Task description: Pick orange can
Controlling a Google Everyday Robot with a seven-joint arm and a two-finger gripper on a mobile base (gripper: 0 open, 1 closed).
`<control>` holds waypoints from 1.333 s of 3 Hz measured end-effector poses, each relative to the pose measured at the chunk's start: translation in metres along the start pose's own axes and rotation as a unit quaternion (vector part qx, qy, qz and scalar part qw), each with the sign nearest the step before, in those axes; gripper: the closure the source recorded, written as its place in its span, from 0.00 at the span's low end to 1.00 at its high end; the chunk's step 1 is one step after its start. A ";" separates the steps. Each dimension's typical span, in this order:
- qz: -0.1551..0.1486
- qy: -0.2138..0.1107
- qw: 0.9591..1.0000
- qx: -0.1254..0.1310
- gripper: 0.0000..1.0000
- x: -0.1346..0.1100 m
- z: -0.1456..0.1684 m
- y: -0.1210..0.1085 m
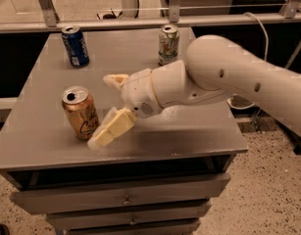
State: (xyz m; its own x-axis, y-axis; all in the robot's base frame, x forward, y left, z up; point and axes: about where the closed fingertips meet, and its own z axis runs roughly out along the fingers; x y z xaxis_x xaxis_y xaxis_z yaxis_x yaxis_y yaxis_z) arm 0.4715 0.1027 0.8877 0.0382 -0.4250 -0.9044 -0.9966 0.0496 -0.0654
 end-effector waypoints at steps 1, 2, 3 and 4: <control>0.007 -0.028 0.999 -0.016 0.00 -0.006 0.030 0.003; 0.014 -0.047 0.998 -0.028 0.13 -0.008 0.050 0.007; 0.017 -0.060 0.998 -0.027 0.37 -0.009 0.057 0.007; 0.017 -0.066 0.997 -0.020 0.59 -0.009 0.054 0.003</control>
Offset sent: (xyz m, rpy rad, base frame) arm -0.0052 0.0706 -0.0257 0.1467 0.0766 0.0595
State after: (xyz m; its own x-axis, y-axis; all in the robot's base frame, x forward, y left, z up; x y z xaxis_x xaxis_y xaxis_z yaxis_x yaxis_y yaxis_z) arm 0.4721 0.1559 0.8726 0.0119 -0.3005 -0.9537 -0.9995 0.0253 -0.0204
